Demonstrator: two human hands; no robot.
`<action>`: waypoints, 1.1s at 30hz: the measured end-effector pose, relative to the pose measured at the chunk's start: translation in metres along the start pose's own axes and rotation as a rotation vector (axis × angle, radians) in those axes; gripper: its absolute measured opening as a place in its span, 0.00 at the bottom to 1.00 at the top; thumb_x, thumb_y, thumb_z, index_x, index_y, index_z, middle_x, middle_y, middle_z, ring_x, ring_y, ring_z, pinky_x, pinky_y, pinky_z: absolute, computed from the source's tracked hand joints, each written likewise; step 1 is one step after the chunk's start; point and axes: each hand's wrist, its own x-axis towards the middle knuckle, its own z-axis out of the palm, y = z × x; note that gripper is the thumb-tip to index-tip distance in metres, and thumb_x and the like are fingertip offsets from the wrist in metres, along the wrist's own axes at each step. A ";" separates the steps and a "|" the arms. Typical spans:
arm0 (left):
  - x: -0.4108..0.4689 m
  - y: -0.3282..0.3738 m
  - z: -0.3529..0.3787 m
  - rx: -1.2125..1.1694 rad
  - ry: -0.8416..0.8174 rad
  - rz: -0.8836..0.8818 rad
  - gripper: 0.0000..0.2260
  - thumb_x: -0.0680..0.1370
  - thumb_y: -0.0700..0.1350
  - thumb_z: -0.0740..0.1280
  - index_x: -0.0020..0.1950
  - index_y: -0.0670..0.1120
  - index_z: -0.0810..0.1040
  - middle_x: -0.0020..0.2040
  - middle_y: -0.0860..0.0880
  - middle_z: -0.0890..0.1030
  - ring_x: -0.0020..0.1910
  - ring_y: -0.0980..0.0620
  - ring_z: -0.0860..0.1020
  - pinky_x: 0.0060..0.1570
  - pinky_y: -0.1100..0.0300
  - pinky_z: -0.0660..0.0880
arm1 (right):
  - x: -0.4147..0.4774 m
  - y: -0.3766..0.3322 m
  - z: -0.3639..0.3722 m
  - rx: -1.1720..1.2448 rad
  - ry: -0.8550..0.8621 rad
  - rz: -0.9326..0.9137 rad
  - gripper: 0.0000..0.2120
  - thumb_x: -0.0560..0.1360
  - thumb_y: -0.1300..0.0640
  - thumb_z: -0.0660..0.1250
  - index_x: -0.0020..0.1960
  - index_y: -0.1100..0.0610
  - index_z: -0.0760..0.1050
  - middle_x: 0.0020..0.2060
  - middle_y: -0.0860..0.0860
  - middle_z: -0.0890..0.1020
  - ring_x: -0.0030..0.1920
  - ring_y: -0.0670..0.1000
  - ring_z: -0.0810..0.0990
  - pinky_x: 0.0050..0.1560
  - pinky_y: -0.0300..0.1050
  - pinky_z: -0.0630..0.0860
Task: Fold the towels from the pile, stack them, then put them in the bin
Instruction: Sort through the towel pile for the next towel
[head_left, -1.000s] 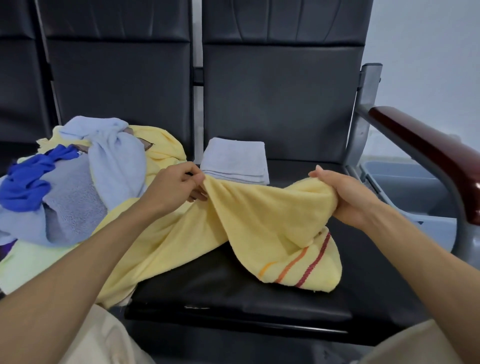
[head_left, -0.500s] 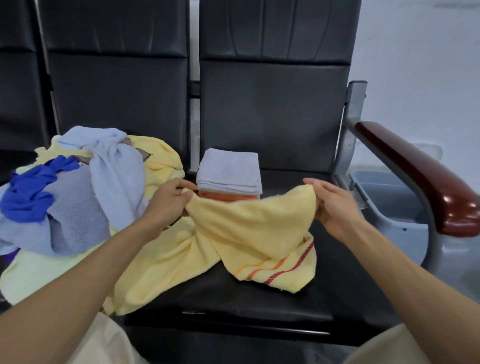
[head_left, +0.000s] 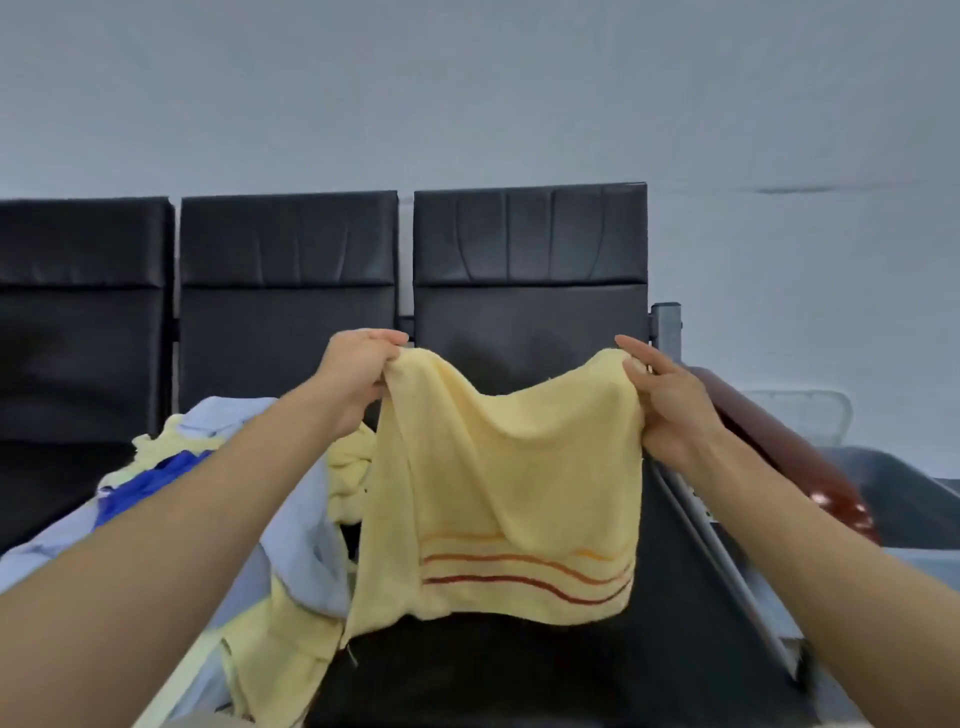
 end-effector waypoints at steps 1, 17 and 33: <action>-0.002 0.016 -0.001 -0.010 -0.003 0.026 0.11 0.79 0.33 0.60 0.48 0.45 0.79 0.52 0.41 0.78 0.50 0.45 0.77 0.44 0.55 0.76 | -0.001 -0.012 0.002 0.019 0.002 -0.019 0.15 0.81 0.64 0.60 0.60 0.51 0.79 0.48 0.51 0.82 0.34 0.44 0.82 0.31 0.38 0.77; -0.022 0.104 -0.049 0.481 0.116 0.352 0.08 0.81 0.38 0.61 0.56 0.46 0.77 0.56 0.47 0.76 0.56 0.48 0.75 0.57 0.49 0.76 | -0.029 -0.097 0.010 -0.228 0.232 -0.220 0.07 0.68 0.60 0.75 0.44 0.49 0.85 0.51 0.51 0.83 0.56 0.56 0.80 0.59 0.58 0.77; -0.023 0.111 -0.055 0.206 0.136 0.170 0.05 0.80 0.38 0.65 0.54 0.43 0.79 0.58 0.44 0.76 0.56 0.46 0.75 0.52 0.51 0.76 | -0.016 -0.100 0.013 -0.462 0.290 -0.224 0.20 0.74 0.73 0.56 0.53 0.59 0.82 0.55 0.56 0.79 0.56 0.58 0.77 0.56 0.51 0.79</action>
